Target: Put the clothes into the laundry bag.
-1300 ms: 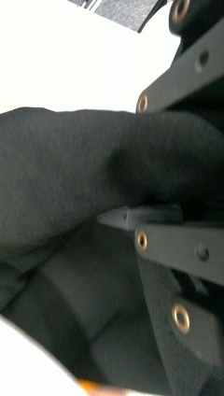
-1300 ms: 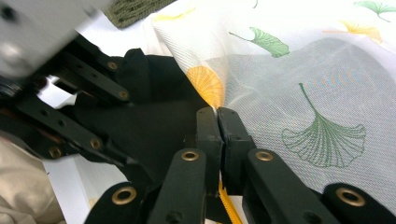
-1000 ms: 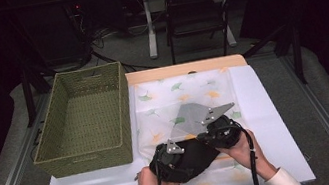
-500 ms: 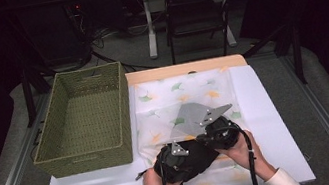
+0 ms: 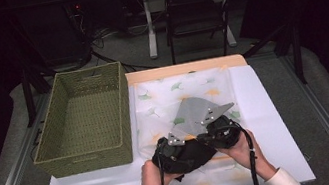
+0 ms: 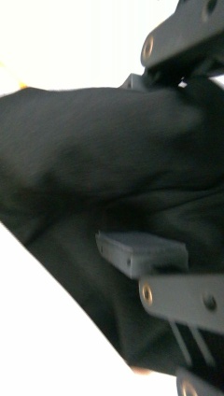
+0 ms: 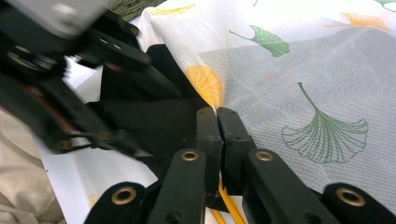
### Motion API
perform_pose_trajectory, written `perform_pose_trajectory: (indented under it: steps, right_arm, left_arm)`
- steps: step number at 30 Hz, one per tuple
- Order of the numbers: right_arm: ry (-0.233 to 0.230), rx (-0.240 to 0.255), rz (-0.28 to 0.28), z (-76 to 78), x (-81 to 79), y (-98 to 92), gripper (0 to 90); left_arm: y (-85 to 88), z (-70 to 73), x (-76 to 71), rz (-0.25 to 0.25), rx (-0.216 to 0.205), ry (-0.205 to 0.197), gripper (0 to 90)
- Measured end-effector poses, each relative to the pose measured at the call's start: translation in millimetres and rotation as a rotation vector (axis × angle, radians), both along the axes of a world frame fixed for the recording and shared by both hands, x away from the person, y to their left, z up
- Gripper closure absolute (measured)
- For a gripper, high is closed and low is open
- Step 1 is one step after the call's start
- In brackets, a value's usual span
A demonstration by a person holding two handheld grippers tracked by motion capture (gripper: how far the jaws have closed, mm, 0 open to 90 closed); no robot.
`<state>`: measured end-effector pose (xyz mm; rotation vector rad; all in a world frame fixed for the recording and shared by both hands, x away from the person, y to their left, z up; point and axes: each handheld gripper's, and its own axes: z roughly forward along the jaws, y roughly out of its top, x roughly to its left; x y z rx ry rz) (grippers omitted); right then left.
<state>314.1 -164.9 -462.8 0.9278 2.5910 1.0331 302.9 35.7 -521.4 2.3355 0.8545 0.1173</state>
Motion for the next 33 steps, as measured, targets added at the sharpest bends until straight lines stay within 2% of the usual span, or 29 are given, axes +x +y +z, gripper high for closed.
perform_pose_trajectory:
  steps: [2,3,5,6,7,9,11,13,16,18,20,21,23,27,30,33]
  right_arm:
    - [-0.002,0.000,0.003,0.1,0.5,-0.4,88.3]
    - [-0.002,0.001,0.002,0.1,0.5,-0.5,88.3]
    - [-0.001,-0.002,0.000,0.1,0.6,0.1,88.3]
    - [-0.001,-0.001,0.002,-0.1,0.6,0.6,88.3]
    - [-0.002,-0.003,0.006,-0.5,0.7,1.4,88.3]
    - [0.003,-0.005,0.004,-0.9,-0.2,3.5,88.3]
    - [0.005,-0.003,0.007,-1.1,-0.3,4.7,88.4]
    - [0.003,-0.001,0.012,-0.2,-0.6,5.2,88.4]
    - [0.001,0.007,0.010,1.9,-1.7,5.7,88.5]
    - [-0.007,0.016,0.011,4.3,-2.0,5.4,88.5]
    - [-0.008,0.016,0.010,5.1,-2.5,5.7,88.4]
    - [-0.002,0.018,0.009,4.2,-2.0,5.5,88.4]
    - [0.003,0.015,0.005,1.3,-0.4,3.8,88.4]
    - [0.011,0.018,-0.005,-0.6,1.3,0.1,88.3]
    - [0.011,0.015,-0.005,-0.8,1.7,0.1,88.3]
    - [0.013,0.011,-0.005,-0.7,1.5,1.2,88.3]
  left_arm:
    - [2.8,1.6,-7.2,-0.019,0.010,0.004,32.1]
    - [2.5,1.0,-10.7,-0.029,0.025,-0.003,32.0]
    - [-0.2,-3.8,-14.9,-0.031,0.027,0.002,32.6]
    - [-3.0,-7.0,-15.7,-0.021,0.036,-0.009,36.1]
    - [-5.3,-10.7,-15.6,-0.008,0.022,-0.014,41.8]
    - [-9.4,-15.4,-13.1,0.001,-0.007,-0.024,59.7]
    - [-13.7,-16.5,-9.0,-0.006,-0.011,-0.033,75.8]
    - [-16.4,-14.9,-3.5,0.004,-0.029,-0.027,80.8]
    - [-21.3,-11.5,5.7,0.029,-0.038,-0.041,80.8]
    - [-26.4,-10.8,13.1,0.059,-0.066,-0.050,80.0]
    - [-29.6,-11.5,19.2,0.054,-0.065,-0.054,74.9]
    - [-30.3,-11.6,19.9,0.055,-0.069,-0.048,69.2]
    - [-27.2,-9.3,18.9,0.031,-0.048,-0.035,56.7]
    - [-14.7,-3.5,8.1,0.010,-0.019,-0.029,38.5]
    - [-3.8,-2.5,-1.7,0.002,0.007,-0.033,33.5]
    - [4.6,-4.1,-6.5,0.010,0.024,-0.027,34.7]
